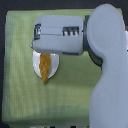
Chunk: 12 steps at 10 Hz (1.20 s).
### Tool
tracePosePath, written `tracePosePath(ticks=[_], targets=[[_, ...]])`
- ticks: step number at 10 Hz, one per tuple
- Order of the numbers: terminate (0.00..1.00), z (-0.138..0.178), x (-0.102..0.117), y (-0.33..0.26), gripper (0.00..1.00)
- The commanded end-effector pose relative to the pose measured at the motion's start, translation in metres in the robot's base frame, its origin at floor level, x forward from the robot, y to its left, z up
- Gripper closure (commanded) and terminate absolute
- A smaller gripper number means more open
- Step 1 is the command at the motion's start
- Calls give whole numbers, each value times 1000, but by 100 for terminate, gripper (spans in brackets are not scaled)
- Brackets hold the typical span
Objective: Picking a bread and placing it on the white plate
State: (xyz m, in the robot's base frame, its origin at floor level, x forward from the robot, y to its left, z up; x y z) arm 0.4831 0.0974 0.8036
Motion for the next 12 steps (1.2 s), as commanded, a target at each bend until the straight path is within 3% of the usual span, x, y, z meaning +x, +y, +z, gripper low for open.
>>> tracePosePath(ticks=[1,3,5,8,12], targets=[[0,48,29,-13,0],[0,129,60,-31,0],[0,156,68,-40,0],[0,162,52,-74,0],[0,152,35,-190,0]])
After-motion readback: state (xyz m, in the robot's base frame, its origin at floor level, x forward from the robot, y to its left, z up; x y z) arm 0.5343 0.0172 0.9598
